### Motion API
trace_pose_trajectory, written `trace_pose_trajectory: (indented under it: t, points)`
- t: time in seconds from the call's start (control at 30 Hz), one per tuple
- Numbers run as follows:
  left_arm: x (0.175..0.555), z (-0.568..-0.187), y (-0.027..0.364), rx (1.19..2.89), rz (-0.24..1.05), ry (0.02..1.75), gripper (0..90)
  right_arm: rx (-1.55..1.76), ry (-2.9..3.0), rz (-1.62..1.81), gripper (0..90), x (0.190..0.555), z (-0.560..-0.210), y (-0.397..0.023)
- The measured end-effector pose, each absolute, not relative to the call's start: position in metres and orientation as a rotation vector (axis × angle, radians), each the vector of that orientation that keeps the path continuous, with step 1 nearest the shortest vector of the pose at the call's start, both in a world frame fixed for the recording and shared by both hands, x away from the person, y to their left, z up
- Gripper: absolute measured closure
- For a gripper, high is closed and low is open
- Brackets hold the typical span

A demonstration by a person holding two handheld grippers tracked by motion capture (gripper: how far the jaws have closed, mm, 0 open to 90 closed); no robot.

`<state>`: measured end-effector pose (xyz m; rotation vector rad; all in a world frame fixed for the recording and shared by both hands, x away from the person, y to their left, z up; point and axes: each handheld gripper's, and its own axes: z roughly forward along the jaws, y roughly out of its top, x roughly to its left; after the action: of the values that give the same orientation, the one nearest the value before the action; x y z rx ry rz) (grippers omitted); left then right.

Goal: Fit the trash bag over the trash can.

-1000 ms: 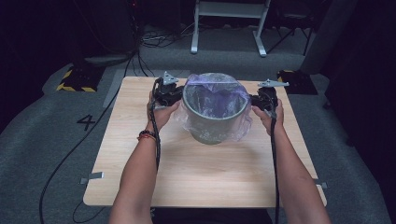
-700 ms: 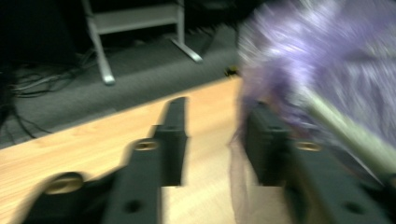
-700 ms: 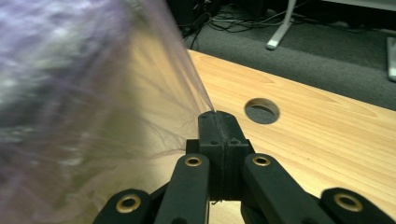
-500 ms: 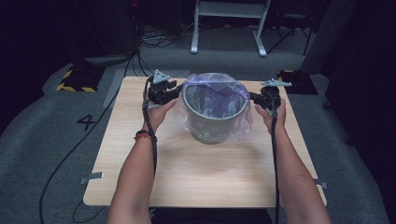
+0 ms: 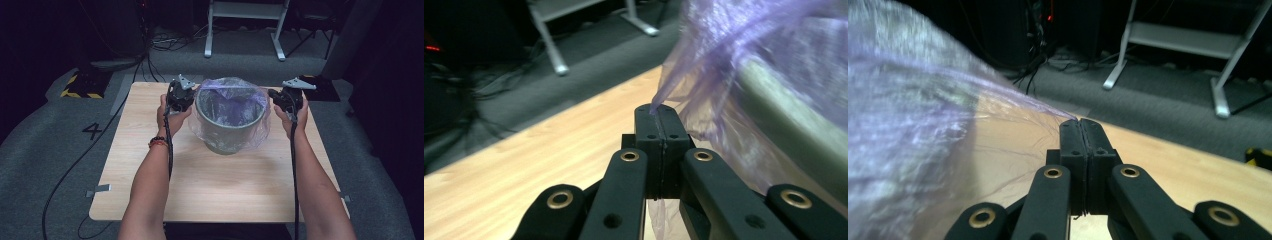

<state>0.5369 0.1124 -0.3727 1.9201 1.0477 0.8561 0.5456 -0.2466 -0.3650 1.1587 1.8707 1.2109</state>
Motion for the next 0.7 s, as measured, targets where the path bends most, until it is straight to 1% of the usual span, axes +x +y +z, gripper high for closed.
trace_pose_trajectory:
  t: [0.07,0.1,0.23,0.43,0.57,0.7]
  points:
    - [0.537,-0.370,0.109,1.892,0.910,1.055,87.4,1.137,1.854,1.196,89.6,0.546,-0.361,-0.246]
    - [0.537,-0.368,0.109,1.892,0.918,1.057,89.0,1.139,1.856,1.192,89.7,0.548,-0.360,-0.245]
    - [0.546,-0.371,0.104,1.935,0.883,1.076,89.8,1.179,1.872,1.158,89.9,0.556,-0.361,-0.246]
    - [0.558,-0.388,0.099,1.986,0.720,1.127,89.9,1.245,1.937,1.114,90.0,0.565,-0.372,-0.243]
    - [0.559,-0.397,0.095,1.998,0.620,1.110,89.9,1.293,1.968,1.164,90.0,0.569,-0.383,-0.242]
    - [0.556,-0.401,0.093,1.990,0.577,1.086,89.8,1.308,2.020,1.198,90.0,0.568,-0.395,-0.243]
